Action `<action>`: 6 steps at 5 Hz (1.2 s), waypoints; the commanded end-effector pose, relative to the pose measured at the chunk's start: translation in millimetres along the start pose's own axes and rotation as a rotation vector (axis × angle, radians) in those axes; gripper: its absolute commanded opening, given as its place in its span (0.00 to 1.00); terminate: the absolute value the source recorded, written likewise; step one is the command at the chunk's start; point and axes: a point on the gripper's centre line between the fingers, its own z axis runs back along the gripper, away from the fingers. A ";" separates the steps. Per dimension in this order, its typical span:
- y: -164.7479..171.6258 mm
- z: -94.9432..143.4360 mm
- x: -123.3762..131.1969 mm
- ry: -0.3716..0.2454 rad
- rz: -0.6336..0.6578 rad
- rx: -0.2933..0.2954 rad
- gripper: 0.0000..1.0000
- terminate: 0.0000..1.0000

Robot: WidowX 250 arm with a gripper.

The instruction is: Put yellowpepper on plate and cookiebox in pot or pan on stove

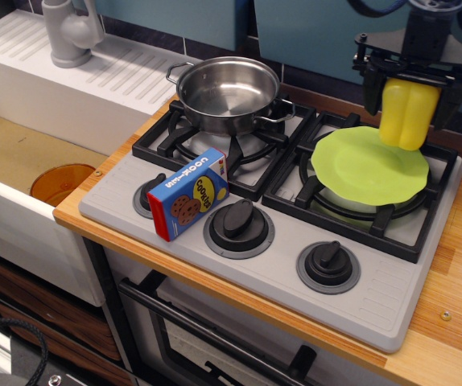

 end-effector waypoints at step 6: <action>-21.9 32.6 -42.1 -0.024 0.075 0.007 1.00 0.00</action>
